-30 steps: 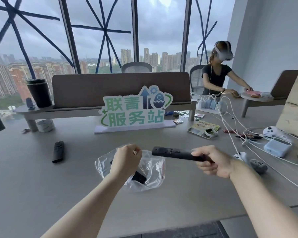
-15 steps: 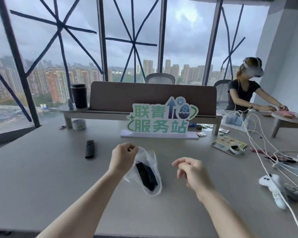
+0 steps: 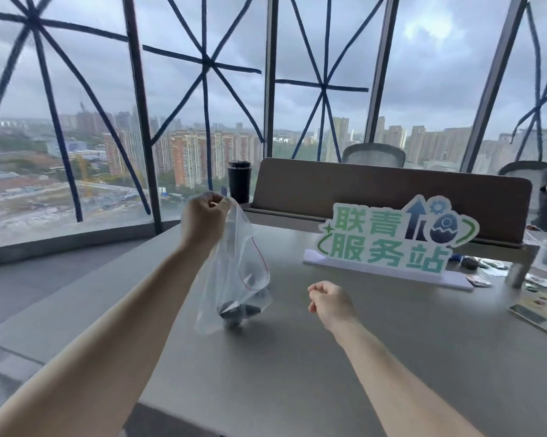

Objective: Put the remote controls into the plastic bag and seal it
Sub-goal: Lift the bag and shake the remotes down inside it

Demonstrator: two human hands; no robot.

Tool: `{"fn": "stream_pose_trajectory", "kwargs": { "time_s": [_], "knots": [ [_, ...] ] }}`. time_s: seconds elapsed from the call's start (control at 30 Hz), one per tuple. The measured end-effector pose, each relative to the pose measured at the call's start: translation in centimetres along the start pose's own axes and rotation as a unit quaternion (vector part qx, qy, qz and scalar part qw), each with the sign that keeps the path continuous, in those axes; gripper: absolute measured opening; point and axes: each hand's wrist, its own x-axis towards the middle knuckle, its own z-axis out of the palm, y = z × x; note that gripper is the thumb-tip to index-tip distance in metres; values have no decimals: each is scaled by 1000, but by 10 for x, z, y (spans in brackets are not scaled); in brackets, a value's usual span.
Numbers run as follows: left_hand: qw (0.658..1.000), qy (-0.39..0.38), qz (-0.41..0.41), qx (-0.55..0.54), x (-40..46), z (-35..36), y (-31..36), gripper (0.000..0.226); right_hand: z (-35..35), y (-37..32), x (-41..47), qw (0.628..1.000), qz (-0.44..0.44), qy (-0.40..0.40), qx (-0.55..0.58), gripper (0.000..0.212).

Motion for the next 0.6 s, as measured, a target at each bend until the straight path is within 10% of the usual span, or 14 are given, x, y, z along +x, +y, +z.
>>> {"fn": "stream_pose_trajectory", "kwargs": {
  "time_s": [0.23,0.6],
  "knots": [
    [995,69,25,62,28,-49,-39,14,94,-17,46,985,-2,-66,-158,28],
    [976,-77,8,206,1,-51,-117,14,170,-14,95,945,4,-24,-325,49]
  ]
}}
